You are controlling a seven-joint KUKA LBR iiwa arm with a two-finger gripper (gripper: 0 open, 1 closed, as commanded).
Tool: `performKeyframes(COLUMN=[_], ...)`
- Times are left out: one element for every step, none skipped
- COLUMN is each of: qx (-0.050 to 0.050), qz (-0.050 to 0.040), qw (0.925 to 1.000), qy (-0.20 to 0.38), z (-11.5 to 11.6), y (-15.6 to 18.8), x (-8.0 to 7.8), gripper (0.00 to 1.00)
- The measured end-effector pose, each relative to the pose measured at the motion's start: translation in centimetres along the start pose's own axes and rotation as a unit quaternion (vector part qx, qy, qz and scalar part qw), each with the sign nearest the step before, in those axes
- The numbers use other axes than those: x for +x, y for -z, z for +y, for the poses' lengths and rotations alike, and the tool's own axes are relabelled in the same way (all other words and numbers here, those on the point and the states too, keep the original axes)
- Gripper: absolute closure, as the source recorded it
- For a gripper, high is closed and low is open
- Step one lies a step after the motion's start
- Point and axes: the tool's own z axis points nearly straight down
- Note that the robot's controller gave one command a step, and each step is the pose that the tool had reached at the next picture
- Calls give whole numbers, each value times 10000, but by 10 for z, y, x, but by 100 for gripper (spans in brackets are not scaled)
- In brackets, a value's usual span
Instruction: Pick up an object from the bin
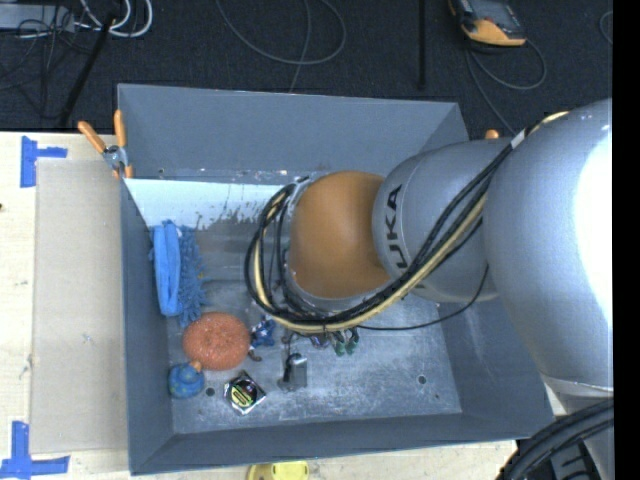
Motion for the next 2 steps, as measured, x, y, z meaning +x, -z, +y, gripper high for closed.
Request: performKeyframes(qx=[1, 1], qz=[-19, -19], qw=[9999, 9999], qy=[-158, -151], z=[29, 29], y=[-28, -28], x=[-29, -29], gripper=[100, 0])
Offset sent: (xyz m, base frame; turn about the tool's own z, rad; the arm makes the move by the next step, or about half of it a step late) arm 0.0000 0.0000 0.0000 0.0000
